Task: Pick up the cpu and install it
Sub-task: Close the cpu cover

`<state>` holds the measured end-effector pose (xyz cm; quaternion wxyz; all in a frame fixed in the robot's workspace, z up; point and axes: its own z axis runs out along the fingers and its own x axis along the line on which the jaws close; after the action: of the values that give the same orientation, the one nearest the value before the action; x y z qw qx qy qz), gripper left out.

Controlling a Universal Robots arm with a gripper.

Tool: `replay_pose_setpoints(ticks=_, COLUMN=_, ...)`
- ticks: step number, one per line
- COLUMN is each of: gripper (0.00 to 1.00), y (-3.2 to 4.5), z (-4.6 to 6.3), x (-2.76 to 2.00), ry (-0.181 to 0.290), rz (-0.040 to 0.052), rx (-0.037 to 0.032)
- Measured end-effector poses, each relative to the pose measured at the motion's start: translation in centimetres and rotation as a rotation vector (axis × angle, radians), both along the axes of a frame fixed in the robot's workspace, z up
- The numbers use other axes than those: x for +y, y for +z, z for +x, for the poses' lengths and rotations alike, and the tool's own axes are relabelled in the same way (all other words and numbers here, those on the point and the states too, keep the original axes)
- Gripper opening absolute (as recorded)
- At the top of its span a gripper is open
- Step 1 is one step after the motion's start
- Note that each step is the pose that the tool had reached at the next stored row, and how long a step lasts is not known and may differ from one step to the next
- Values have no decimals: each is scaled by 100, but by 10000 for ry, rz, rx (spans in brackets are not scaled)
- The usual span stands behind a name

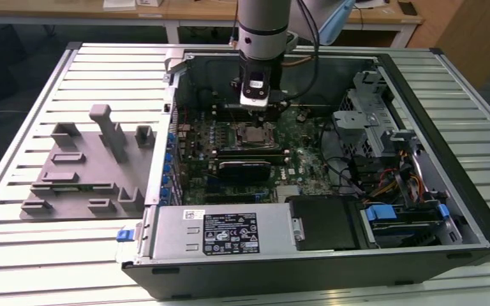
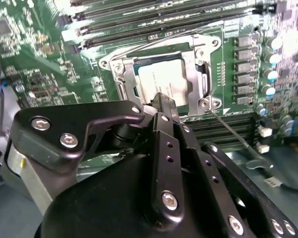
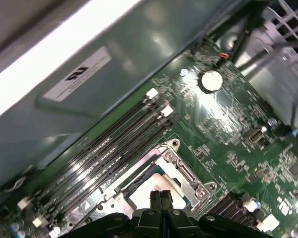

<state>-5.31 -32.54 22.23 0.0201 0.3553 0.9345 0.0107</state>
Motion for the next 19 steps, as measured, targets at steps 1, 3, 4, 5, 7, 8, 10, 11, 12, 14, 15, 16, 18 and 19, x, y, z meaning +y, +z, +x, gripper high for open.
replay_pose_setpoints(ticks=1, gripper=11, y=0, z=0, x=0, ry=181, rz=0, rx=0)
replay_pose_setpoints(ticks=3, gripper=11, y=0, z=0, x=0, ry=540, rz=-1, rx=0)
replay_pose_setpoints(ticks=4, gripper=11, y=0, z=0, x=0, ry=721, rz=-3, rx=0)
replay_pose_setpoints(ticks=5, gripper=11, y=0, z=0, x=0, ry=899, rz=-3, rx=0)
replay_pose_setpoints(ticks=7, gripper=11, y=0, z=0, x=0, ry=1275, rz=-6, rx=0)
replay_pose_setpoints(ticks=8, gripper=11, y=0, z=0, x=0, ry=1456, rz=-7, rx=0)
replay_pose_setpoints(ticks=10, gripper=11, y=0, z=0, x=0, ry=1815, rz=-9, rx=0)
replay_pose_setpoints(ticks=11, gripper=11, y=0, z=0, x=0, ry=1996, rz=-10, rx=0)
replay_pose_setpoints(ticks=12, gripper=11, y=0, z=0, x=0, ry=2186, rz=-11, rx=0)
replay_pose_setpoints(ticks=14, gripper=11, y=0, z=0, x=0, ry=2545, rz=-13, rx=0)
replay_pose_setpoints(ticks=15, gripper=11, y=0, z=0, x=0, ry=2726, rz=-14, rx=0)
replay_pose_setpoints(ticks=16, gripper=11, y=0, z=0, x=0, ry=2901, rz=-17, rx=0)
replay_pose_setpoints(ticks=18, gripper=11, y=0, z=0, x=0, ry=3243, rz=-22, rx=1)
replay_pose_setpoints(ticks=19, gripper=11, y=0, z=0, x=0, ry=3429, rz=-24, rx=1)
